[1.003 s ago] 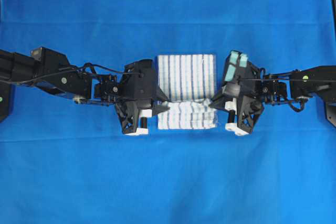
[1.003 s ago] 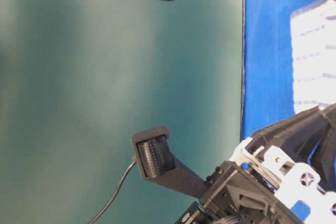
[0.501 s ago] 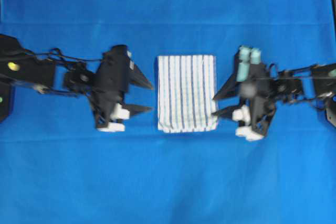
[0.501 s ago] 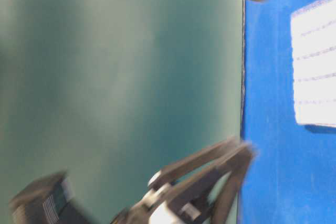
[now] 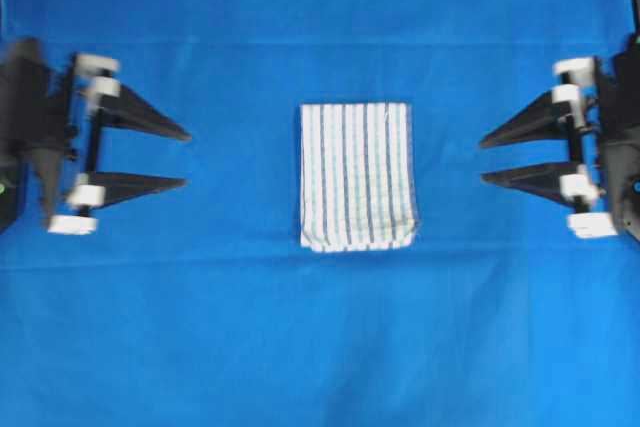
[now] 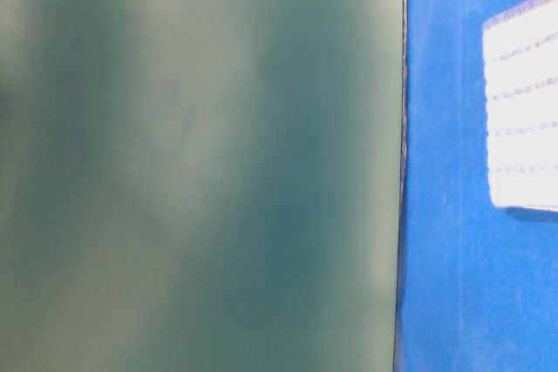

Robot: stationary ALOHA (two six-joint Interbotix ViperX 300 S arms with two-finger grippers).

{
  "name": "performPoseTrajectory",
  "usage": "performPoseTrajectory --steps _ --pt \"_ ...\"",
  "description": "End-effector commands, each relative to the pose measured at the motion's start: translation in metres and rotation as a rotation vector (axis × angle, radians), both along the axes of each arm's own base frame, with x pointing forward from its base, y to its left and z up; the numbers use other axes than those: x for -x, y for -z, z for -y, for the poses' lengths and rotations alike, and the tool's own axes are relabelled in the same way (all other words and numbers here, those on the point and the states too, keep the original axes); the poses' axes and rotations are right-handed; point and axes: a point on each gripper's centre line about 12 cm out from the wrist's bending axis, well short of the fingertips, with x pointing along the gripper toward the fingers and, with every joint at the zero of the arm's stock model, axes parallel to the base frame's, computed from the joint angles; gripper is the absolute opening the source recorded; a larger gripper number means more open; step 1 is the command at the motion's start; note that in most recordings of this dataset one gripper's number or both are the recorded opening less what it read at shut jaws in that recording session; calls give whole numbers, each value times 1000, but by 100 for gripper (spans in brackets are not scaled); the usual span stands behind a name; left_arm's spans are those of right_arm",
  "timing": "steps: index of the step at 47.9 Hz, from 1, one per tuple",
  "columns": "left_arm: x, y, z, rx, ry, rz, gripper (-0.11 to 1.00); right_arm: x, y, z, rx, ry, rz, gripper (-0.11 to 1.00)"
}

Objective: Fold the blue towel.

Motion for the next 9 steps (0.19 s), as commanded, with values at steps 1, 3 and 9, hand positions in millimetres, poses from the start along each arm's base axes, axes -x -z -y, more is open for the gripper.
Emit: performPoseTrajectory --steps 1,3,9 --pt "20 -11 -1 -8 0 78 52 11 -6 5 20 14 39 52" --pt "29 -12 -2 -18 0 99 52 18 -5 7 26 23 50 52" --pt "49 -9 -5 -52 -4 136 52 37 8 14 46 55 71 52"
